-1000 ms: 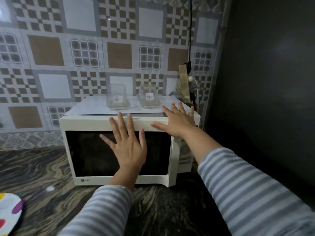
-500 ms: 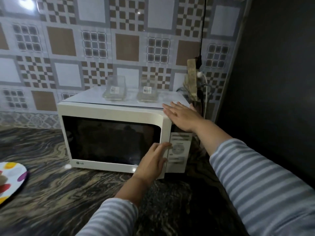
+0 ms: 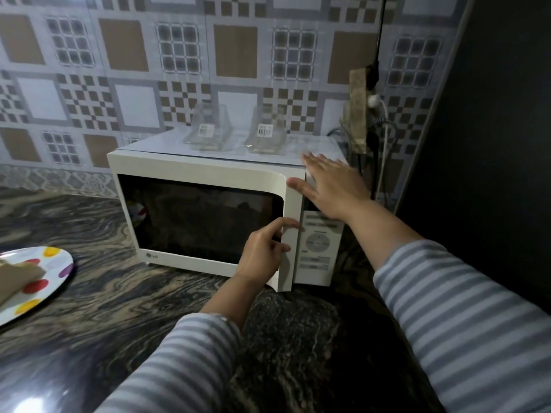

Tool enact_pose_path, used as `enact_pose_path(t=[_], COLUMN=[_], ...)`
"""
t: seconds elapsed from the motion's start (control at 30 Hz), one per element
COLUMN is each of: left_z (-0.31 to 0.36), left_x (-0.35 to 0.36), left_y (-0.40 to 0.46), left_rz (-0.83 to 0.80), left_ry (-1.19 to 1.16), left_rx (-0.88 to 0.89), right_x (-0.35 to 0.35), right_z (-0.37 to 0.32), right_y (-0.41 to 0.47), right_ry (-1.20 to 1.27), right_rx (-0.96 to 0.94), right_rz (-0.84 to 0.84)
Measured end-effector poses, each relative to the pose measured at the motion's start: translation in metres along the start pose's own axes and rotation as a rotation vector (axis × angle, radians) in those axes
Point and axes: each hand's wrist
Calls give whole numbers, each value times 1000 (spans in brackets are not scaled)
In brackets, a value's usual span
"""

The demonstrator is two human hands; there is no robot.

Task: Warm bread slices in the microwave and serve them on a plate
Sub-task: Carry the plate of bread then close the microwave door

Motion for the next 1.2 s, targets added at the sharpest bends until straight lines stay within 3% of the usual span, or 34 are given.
enact_pose_path(t=[0.43, 0.9, 1.2], left_z=[-2, -1, 14], left_x=[0, 1, -3], left_y=[8, 17, 9], left_rz=[-21, -8, -136], left_ry=[-35, 105, 71], left_rx=[-97, -75, -81], right_x=[1, 4, -1], right_z=[-10, -14, -19], right_y=[-4, 1, -5], right_ry=[-90, -106, -61], right_rx=[99, 146, 177], right_rz=[-2, 21, 9])
Point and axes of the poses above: each hand's wrist, its own y-axis towards the middle knuckle, its own x-axis out of the palm, z = x × y, and after that the axes turned 11 degrees about -z, right-handed
